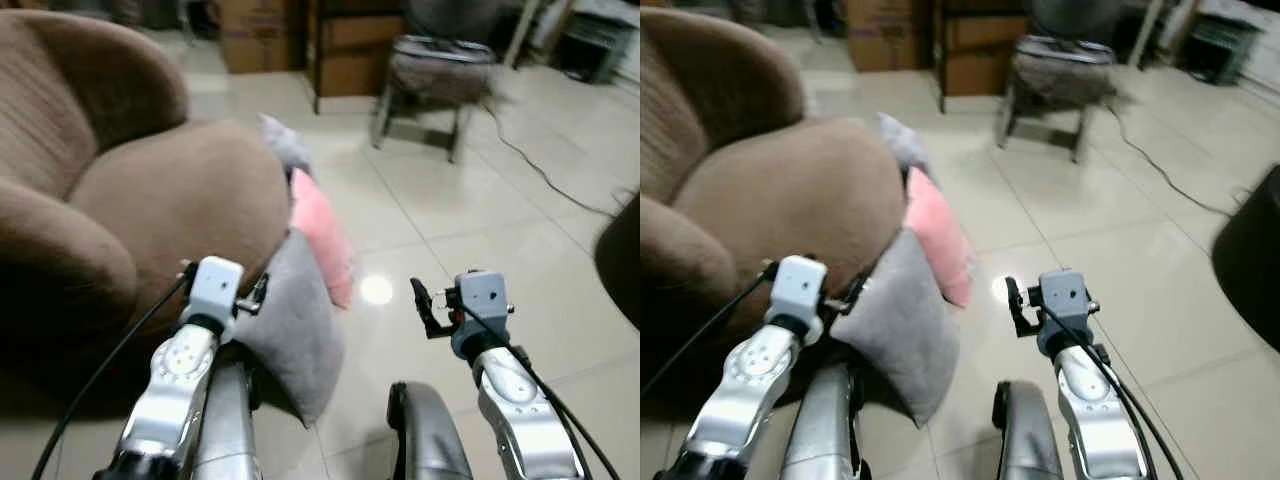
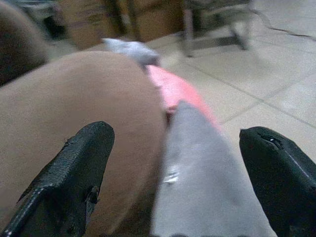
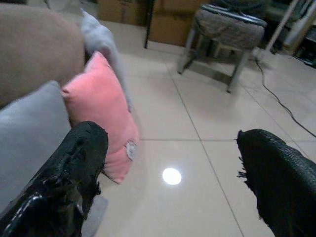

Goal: Move the pillow to the sofa from floor

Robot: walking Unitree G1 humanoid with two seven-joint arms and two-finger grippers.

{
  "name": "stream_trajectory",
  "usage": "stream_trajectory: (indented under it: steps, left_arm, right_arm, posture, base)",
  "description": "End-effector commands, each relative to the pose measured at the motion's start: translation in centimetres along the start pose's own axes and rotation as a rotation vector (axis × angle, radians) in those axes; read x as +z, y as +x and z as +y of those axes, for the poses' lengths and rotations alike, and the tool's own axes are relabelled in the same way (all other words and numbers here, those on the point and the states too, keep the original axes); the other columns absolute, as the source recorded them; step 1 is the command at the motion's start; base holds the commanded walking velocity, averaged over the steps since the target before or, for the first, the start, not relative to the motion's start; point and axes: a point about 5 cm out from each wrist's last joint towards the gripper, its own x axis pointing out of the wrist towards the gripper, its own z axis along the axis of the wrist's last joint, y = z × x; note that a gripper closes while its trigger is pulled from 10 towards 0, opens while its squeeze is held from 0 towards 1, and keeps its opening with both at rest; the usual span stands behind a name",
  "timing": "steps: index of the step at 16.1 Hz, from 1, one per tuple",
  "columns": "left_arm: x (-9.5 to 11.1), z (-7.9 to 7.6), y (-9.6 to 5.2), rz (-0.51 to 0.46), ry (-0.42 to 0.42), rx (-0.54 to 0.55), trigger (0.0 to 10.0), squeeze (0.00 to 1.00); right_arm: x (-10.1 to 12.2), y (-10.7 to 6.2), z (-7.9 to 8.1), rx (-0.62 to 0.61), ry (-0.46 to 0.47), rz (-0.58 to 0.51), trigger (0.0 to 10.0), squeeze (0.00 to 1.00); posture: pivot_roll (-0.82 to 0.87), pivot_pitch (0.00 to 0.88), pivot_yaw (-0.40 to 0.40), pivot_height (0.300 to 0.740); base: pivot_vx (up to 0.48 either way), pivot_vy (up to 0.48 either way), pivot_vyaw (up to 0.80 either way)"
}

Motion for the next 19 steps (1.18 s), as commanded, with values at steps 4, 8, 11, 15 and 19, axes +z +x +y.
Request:
stream_trajectory:
  steps: [4,8,11,15,19]
  left_arm:
    - [-0.9,-0.2,1.9,0.073,-0.063,-0.069,10.0,1.0]
    - [-2.5,0.5,3.8,0.178,-0.166,-0.016,10.0,1.0]
    - [-4.3,0.3,4.6,0.275,-0.201,0.006,10.0,0.0]
    - [-5.0,1.9,4.9,0.321,-0.19,0.098,10.0,0.0]
    - [-5.5,3.1,4.5,0.326,-0.108,0.132,10.0,0.0]
  right_arm:
    - [0.6,-0.2,-0.3,0.071,-0.032,-0.002,10.0,0.0]
    - [2.3,-0.2,-0.3,0.236,-0.03,-0.019,10.0,0.0]
    - [3.4,-0.6,-0.5,0.35,-0.061,-0.006,10.0,0.0]
    - [5.4,-2.9,0.1,0.677,-0.13,0.028,10.0,0.0]
    - [6.4,-4.7,-0.7,0.718,-0.153,0.059,10.0,0.0]
  posture:
    - [-0.08,0.0,-0.02,0.527]
    - [-0.11,0.0,-0.034,0.527]
    - [-0.16,0.0,-0.05,0.527]
    - [-0.22,0.059,-0.074,0.527]
    - [-0.25,0.132,-0.094,0.527]
  base:
    - [0.0,0.0,0.0]
    - [0.0,0.0,0.0]
    - [0.0,0.0,0.0]
    - [0.0,0.0,0.0]
    - [0.0,0.0,0.0]
